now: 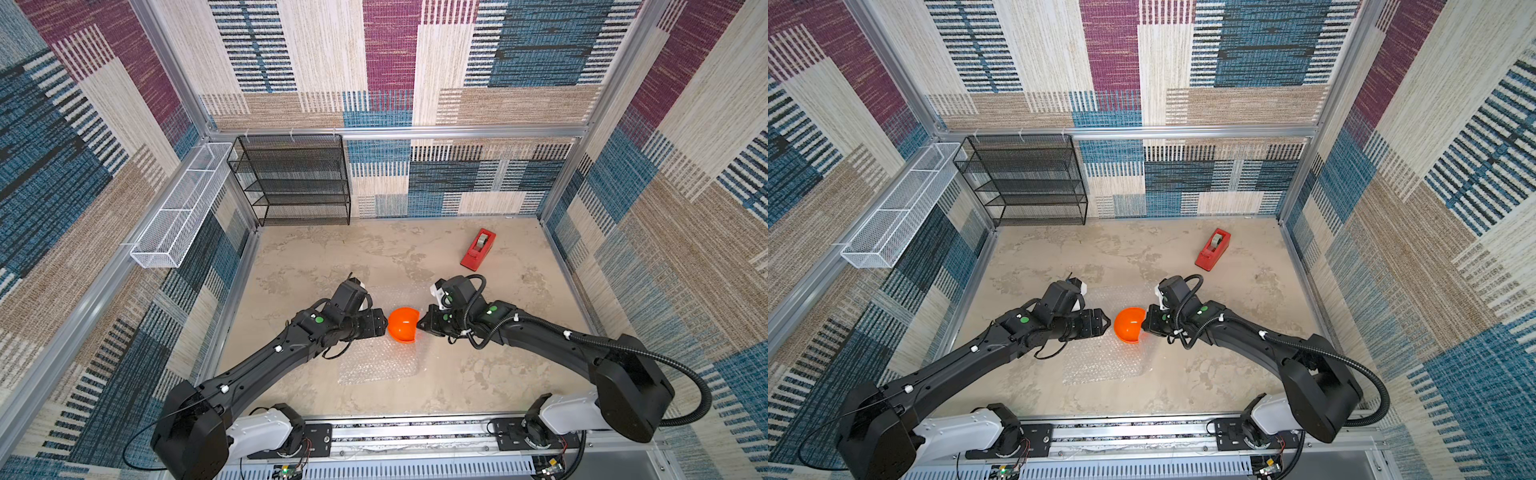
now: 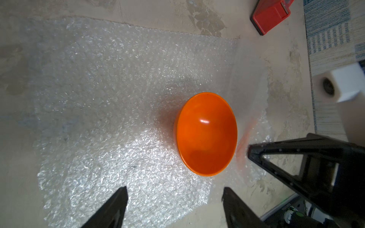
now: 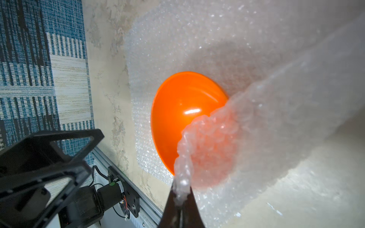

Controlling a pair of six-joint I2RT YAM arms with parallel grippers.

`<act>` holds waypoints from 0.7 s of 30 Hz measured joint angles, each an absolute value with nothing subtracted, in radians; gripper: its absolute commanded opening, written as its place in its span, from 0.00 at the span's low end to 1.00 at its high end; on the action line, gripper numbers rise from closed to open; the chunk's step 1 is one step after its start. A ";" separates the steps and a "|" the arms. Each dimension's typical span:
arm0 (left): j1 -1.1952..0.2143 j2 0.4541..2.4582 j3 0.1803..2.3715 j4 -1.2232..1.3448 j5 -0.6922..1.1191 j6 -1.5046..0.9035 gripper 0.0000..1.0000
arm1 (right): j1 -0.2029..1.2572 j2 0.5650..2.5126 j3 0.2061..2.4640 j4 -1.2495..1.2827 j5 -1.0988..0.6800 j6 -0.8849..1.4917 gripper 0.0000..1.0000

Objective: Wrap bowls in bubble wrap
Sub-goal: Wrap the bowl in bubble wrap.

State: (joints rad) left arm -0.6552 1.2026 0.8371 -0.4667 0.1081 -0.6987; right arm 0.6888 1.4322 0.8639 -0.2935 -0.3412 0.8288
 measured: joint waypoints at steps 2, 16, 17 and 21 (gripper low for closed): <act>-0.657 1.196 0.830 -0.456 0.111 -0.695 0.78 | 0.693 1.469 0.888 -0.289 -0.337 0.829 0.01; -0.683 1.207 0.762 -0.312 0.215 -0.594 0.71 | 0.707 1.607 0.992 -0.274 -0.330 0.837 0.03; -0.687 1.221 0.764 -0.303 0.216 -0.589 0.69 | 0.707 1.607 0.992 -0.274 -0.330 0.837 0.03; -0.704 1.269 0.778 -0.274 0.216 -0.571 0.67 | 0.707 1.607 0.995 -0.275 -0.330 0.838 0.05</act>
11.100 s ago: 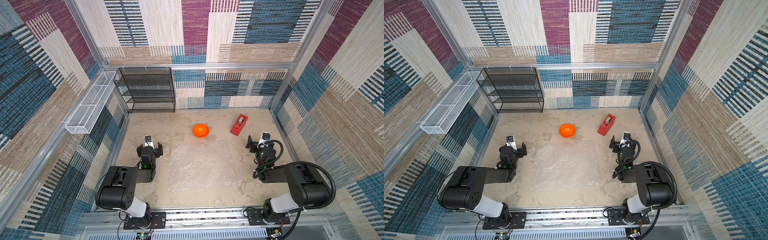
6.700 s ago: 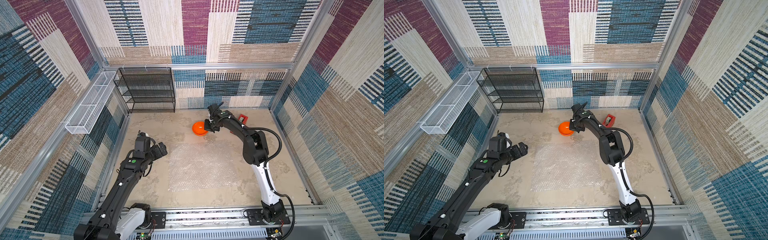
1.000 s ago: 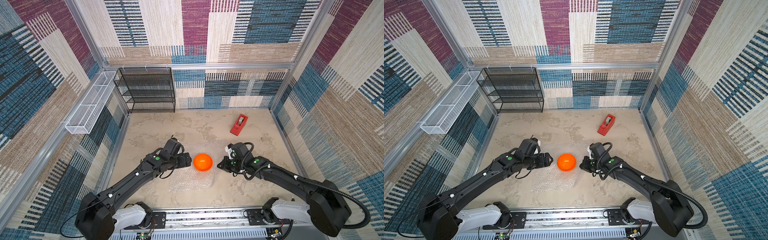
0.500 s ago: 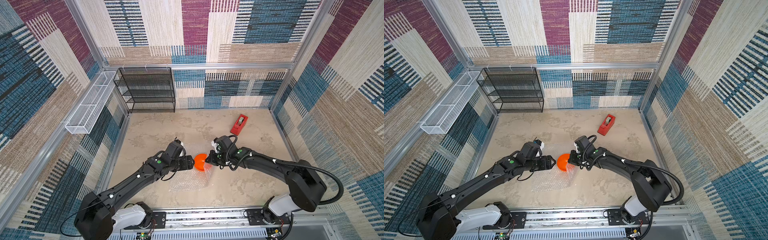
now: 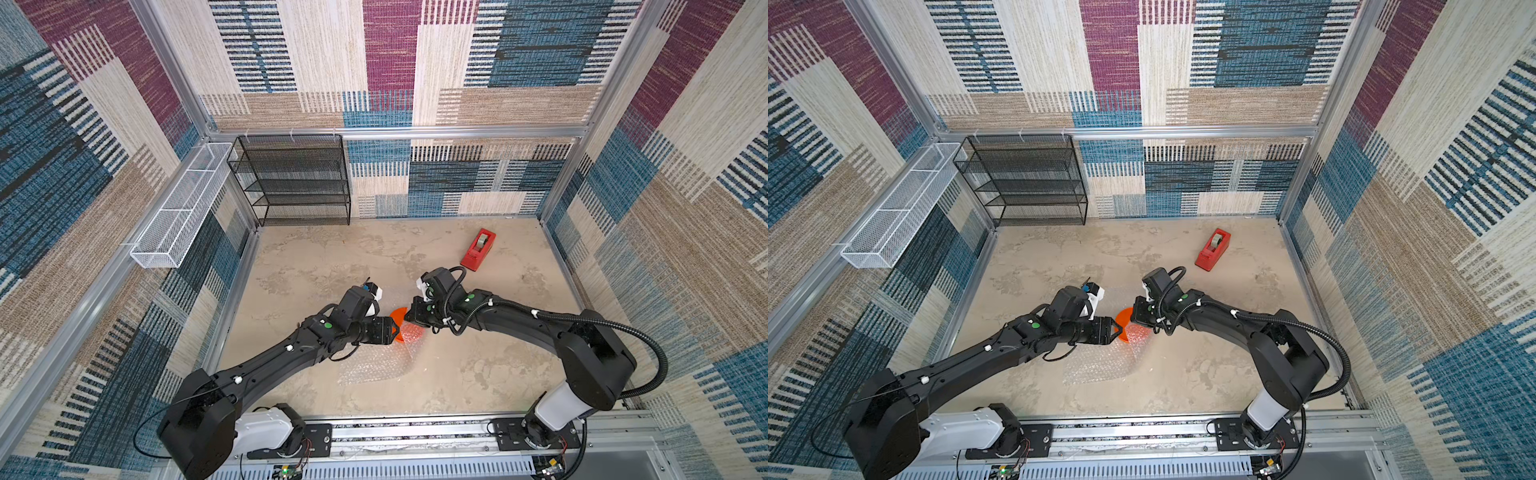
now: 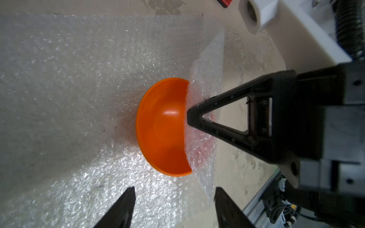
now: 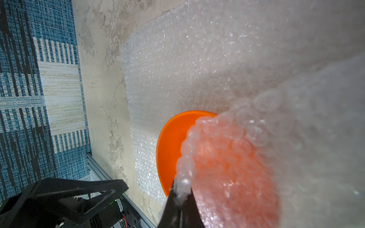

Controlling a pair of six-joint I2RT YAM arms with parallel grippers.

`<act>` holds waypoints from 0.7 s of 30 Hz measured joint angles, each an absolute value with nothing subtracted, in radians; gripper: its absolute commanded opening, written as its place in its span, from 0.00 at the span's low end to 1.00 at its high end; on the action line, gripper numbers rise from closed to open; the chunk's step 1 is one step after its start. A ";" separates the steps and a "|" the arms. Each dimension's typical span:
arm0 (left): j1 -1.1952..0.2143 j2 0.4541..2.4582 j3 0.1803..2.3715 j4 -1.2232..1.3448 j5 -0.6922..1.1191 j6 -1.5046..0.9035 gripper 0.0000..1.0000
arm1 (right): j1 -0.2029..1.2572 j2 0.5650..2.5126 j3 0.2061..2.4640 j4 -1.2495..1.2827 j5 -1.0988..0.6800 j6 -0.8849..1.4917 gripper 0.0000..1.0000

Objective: Wrap bowls in bubble wrap
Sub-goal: Wrap the bowl in bubble wrap.

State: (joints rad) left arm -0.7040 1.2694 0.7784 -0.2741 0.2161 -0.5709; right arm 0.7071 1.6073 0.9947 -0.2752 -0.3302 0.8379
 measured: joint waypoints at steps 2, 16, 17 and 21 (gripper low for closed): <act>-0.715 1.286 0.783 -0.258 0.216 -0.564 0.67 | 0.707 1.607 0.997 -0.275 -0.330 0.840 0.05; -0.753 1.412 0.829 -0.187 0.199 -0.521 0.55 | 0.710 1.611 1.013 -0.284 -0.330 0.841 0.05; -0.753 1.414 0.831 -0.186 0.189 -0.521 0.54 | 0.712 1.611 1.013 -0.284 -0.330 0.841 0.05; -0.753 1.434 0.842 -0.175 0.181 -0.513 0.53 | 0.714 1.610 1.013 -0.286 -0.330 0.845 0.06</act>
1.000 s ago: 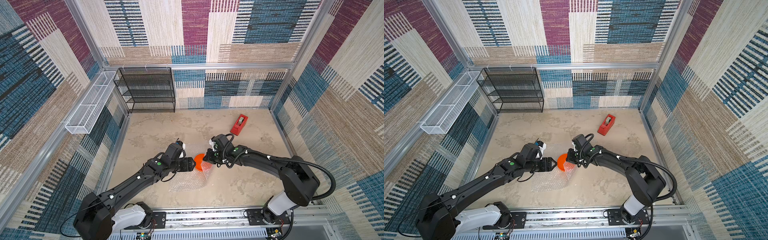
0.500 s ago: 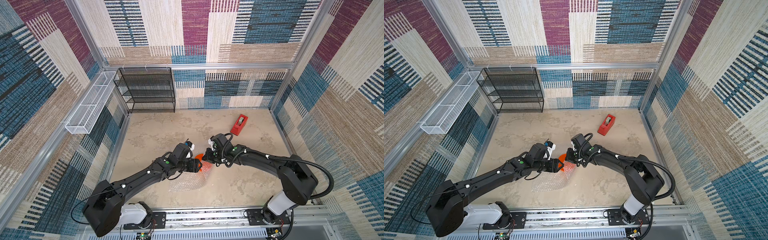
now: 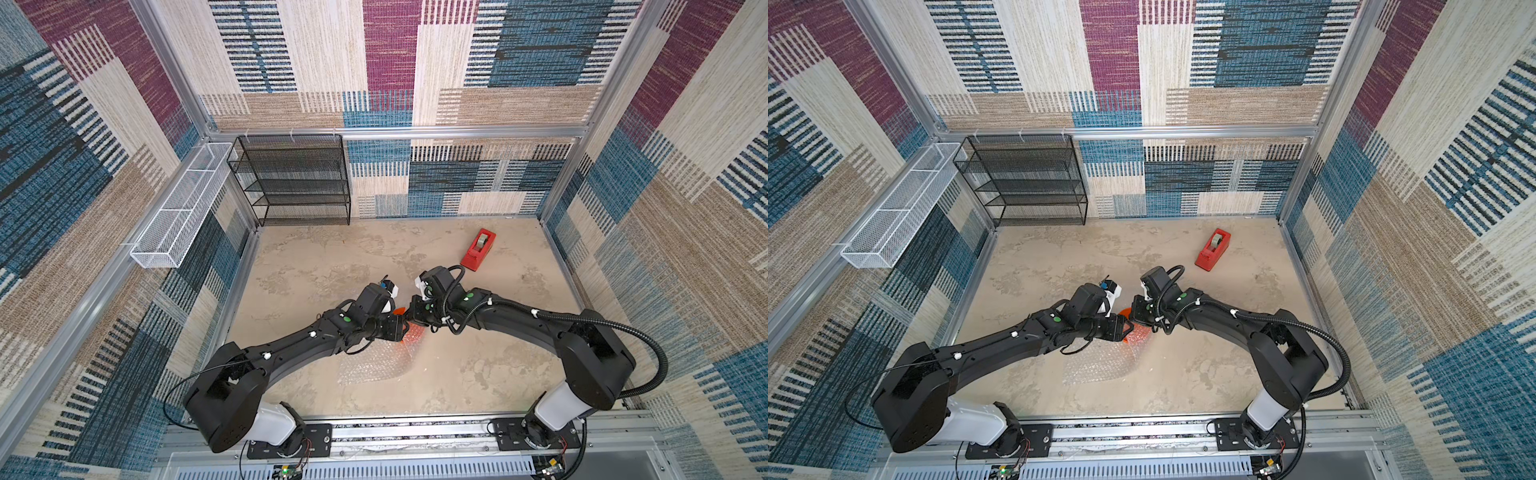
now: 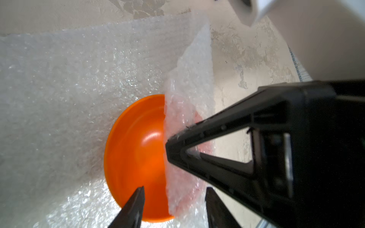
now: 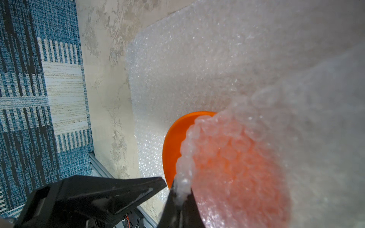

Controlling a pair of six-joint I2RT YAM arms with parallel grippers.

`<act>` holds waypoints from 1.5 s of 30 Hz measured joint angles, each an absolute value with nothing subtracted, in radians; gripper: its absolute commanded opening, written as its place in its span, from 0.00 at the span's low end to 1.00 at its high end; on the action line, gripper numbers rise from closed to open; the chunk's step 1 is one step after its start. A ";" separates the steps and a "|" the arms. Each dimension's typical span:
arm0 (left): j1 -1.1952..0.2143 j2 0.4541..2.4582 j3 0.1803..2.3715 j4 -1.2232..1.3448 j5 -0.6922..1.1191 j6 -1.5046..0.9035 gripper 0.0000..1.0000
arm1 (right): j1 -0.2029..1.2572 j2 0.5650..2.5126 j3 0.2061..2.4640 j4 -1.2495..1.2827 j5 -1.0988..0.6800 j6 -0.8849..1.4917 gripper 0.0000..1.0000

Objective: Wrap bowls in bubble wrap
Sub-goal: Wrap the bowl in bubble wrap.

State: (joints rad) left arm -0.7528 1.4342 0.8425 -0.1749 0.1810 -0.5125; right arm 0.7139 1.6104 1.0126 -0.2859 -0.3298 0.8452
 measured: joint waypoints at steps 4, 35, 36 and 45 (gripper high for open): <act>-0.754 1.466 0.848 -0.168 0.160 -0.504 0.49 | 0.714 1.609 1.013 -0.287 -0.330 0.848 0.06; -0.759 1.528 0.867 -0.108 0.181 -0.499 0.04 | 0.714 1.597 0.994 -0.272 -0.306 0.852 0.20; -0.759 1.531 0.866 -0.107 0.178 -0.500 0.00 | 0.714 1.597 0.994 -0.273 -0.307 0.853 0.27; -0.759 1.523 0.847 -0.105 0.117 -0.506 0.00 | 0.715 1.585 1.002 -0.300 -0.303 0.853 0.40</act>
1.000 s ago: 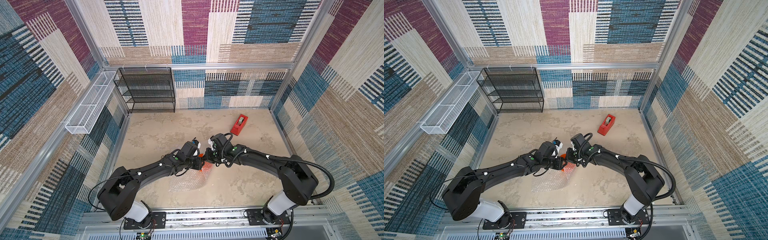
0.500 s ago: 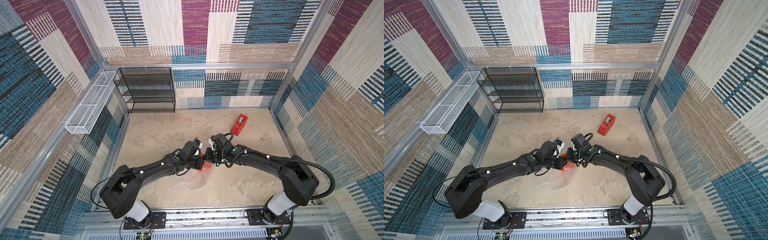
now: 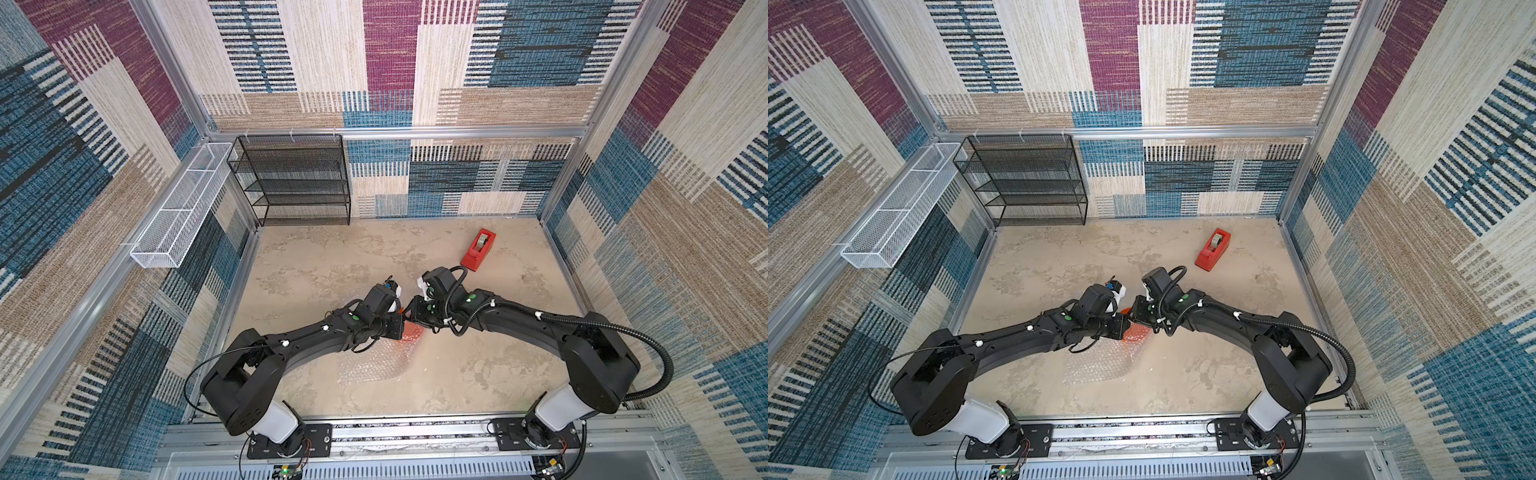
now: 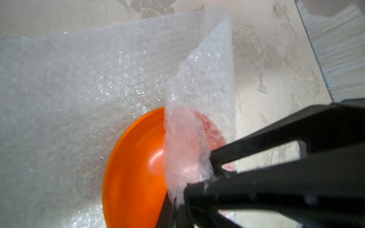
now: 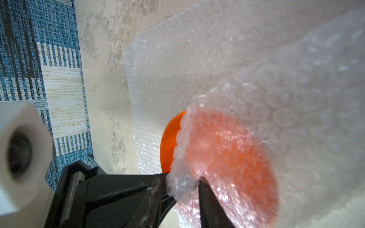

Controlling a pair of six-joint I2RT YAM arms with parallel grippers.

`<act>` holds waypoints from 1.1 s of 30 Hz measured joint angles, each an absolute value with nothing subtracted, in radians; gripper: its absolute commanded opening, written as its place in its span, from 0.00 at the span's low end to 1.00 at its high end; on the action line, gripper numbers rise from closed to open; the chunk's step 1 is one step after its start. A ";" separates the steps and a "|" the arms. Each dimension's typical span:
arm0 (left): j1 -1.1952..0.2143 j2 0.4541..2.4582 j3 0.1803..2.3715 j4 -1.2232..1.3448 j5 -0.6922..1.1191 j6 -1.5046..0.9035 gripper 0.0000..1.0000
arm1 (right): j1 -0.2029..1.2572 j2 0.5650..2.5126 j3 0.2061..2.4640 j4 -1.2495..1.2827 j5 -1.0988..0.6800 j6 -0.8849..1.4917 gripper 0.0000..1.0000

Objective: Wrap bowls in bubble wrap
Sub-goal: Wrap the bowl in bubble wrap.

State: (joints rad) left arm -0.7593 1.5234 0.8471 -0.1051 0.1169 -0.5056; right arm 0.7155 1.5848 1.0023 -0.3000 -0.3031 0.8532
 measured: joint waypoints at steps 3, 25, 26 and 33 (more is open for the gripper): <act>-0.759 1.517 0.847 -0.105 0.108 -0.510 0.00 | 0.716 1.581 1.008 -0.309 -0.303 0.852 0.44; -0.759 1.493 0.814 -0.149 0.025 -0.552 0.00 | 0.583 1.446 0.917 -0.357 -0.212 0.828 0.56; -0.759 1.490 0.814 -0.150 0.024 -0.555 0.00 | 0.566 1.437 0.908 -0.357 -0.210 0.821 0.57; -0.759 1.472 0.814 -0.163 -0.001 -0.566 0.00 | 0.484 1.430 0.889 -0.360 -0.210 0.777 0.57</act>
State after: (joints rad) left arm -0.7593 1.4723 0.8143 -0.1631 -0.0010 -0.5663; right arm 0.4839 1.4296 0.8890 -0.3595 -0.2096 0.7769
